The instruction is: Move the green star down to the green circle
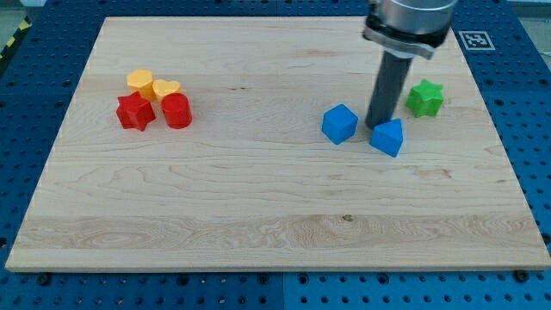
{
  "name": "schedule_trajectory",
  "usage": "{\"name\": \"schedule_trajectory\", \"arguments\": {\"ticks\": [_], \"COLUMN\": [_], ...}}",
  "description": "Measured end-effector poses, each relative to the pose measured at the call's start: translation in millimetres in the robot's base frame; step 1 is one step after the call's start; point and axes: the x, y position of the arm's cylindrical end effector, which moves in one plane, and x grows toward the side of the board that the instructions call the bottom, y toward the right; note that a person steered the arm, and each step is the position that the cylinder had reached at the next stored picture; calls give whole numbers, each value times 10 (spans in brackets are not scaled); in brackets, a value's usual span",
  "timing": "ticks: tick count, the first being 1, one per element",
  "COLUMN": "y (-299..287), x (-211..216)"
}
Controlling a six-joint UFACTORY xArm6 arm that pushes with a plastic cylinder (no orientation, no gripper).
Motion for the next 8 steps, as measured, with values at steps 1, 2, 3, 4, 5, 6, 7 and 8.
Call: {"name": "schedule_trajectory", "arguments": {"ticks": [1, 2, 3, 4, 5, 6, 7, 8], "y": [328, 440, 509, 521, 553, 719, 890, 932], "x": [0, -1, -61, -181, -310, -333, -365, -503]}}
